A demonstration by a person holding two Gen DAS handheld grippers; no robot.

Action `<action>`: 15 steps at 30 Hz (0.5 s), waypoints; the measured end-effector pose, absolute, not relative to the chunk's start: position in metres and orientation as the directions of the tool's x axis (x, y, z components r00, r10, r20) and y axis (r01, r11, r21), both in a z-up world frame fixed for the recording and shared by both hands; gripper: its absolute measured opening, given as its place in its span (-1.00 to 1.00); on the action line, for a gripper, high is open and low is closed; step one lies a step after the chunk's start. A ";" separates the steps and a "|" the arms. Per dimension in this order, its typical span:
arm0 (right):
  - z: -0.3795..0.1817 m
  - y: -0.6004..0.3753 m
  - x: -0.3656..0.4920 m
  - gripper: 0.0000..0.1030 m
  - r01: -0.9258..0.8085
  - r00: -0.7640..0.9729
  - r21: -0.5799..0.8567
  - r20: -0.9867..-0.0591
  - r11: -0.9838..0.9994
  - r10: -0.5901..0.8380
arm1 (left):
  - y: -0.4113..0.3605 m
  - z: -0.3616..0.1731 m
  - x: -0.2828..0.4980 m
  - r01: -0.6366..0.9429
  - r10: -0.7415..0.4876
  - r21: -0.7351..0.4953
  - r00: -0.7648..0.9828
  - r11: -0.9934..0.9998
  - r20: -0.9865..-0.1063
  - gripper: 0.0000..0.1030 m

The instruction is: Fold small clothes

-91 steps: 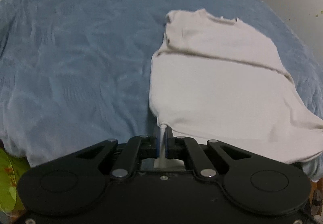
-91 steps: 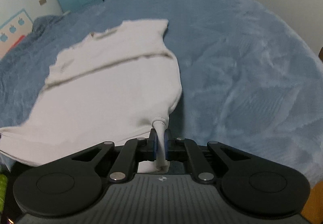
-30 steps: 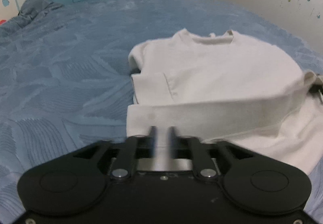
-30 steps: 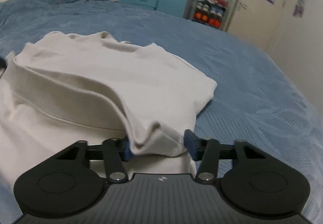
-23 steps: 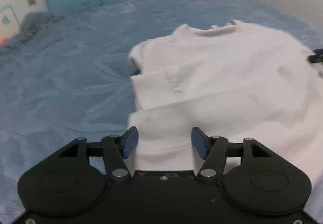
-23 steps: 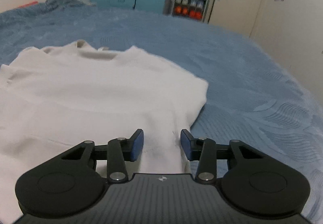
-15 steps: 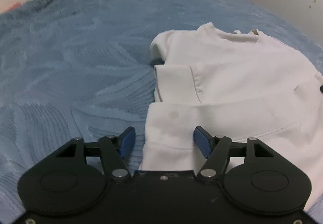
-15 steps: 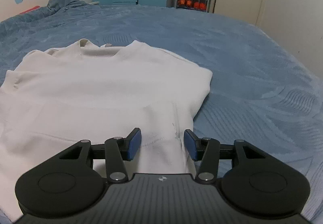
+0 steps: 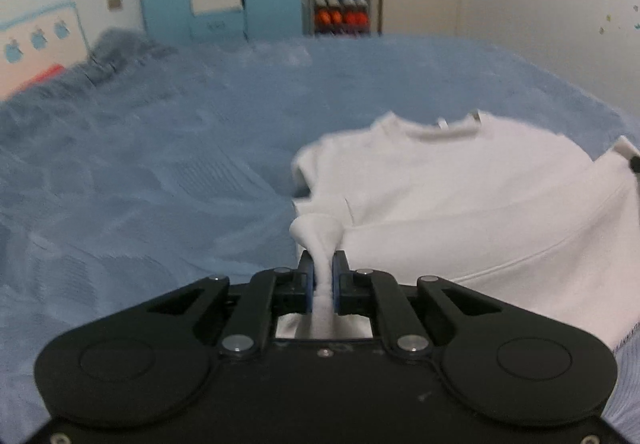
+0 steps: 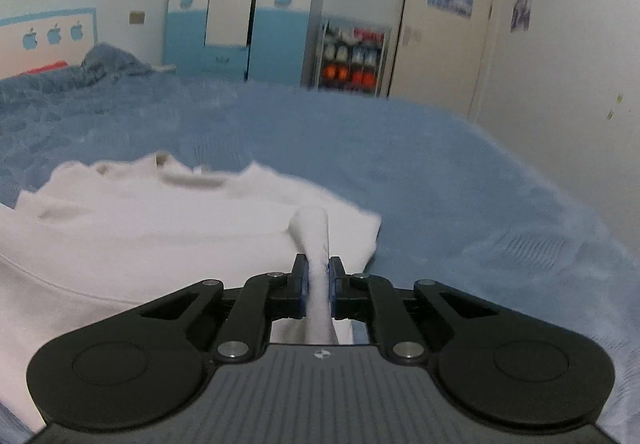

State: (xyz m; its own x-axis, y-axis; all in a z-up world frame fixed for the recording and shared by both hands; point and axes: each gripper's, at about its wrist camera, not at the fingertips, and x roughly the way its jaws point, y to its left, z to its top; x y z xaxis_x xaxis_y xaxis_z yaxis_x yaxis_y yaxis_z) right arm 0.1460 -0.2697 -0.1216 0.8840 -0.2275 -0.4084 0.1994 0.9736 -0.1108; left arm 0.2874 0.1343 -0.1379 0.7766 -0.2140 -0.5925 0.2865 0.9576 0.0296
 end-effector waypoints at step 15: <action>-0.120 -0.313 0.233 -0.81 0.398 0.876 -0.047 -0.277 0.916 -0.395 | 0.068 -0.139 0.405 0.261 -0.183 0.144 0.896 0.955 -0.405 -0.84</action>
State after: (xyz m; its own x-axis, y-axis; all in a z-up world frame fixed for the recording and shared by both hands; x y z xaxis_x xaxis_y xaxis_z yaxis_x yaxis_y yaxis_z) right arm 0.2335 -0.3132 -0.1201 0.8760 -0.3948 -0.2771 0.3980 0.9162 -0.0472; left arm 0.4046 0.0679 -0.1394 0.8957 -0.1835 -0.4051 0.2606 0.9547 0.1438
